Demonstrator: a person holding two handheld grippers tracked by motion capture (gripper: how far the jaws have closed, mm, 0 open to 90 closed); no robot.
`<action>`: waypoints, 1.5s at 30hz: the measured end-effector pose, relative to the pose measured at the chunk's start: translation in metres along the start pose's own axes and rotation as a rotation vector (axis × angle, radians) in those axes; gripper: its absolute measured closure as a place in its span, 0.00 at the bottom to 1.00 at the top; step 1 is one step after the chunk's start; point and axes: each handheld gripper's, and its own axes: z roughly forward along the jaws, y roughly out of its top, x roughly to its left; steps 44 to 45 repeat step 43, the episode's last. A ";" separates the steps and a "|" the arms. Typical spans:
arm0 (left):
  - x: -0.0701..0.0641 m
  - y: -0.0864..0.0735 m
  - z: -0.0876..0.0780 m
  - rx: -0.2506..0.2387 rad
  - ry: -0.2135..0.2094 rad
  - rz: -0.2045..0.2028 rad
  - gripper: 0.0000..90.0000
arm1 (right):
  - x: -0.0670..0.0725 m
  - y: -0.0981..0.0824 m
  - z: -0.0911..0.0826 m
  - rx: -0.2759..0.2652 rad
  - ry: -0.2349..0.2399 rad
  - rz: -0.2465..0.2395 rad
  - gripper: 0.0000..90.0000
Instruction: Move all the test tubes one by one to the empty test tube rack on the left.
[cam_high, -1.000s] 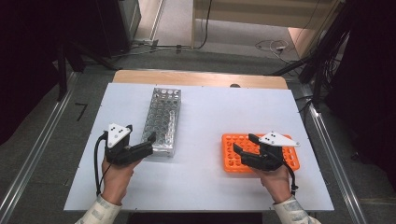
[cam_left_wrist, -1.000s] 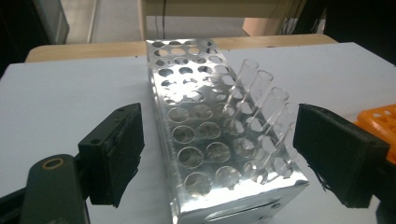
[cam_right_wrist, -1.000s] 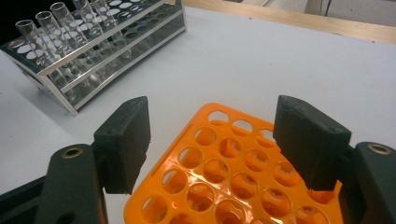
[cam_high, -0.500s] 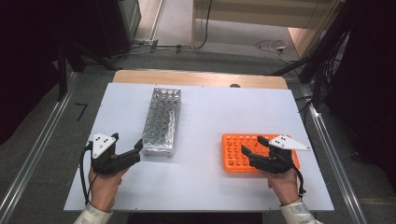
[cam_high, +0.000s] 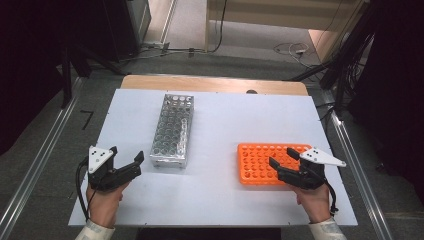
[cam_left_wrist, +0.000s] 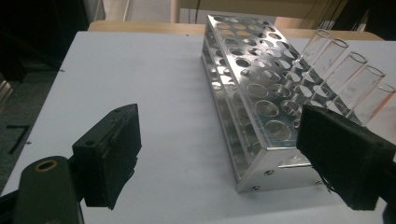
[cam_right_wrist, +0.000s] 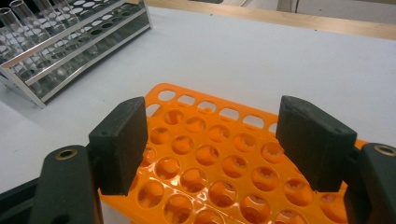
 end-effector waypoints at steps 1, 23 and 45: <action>0.001 -0.001 0.000 0.001 0.006 -0.001 0.15 | -0.002 -0.001 -0.001 0.001 -0.006 -0.002 0.26; 0.040 -0.017 -0.013 0.020 0.112 -0.027 0.15 | -0.054 -0.022 -0.037 -0.008 -0.166 0.082 0.26; 0.058 -0.031 -0.008 0.090 0.144 -0.075 0.15 | -0.079 -0.053 -0.065 0.041 -0.235 0.155 0.25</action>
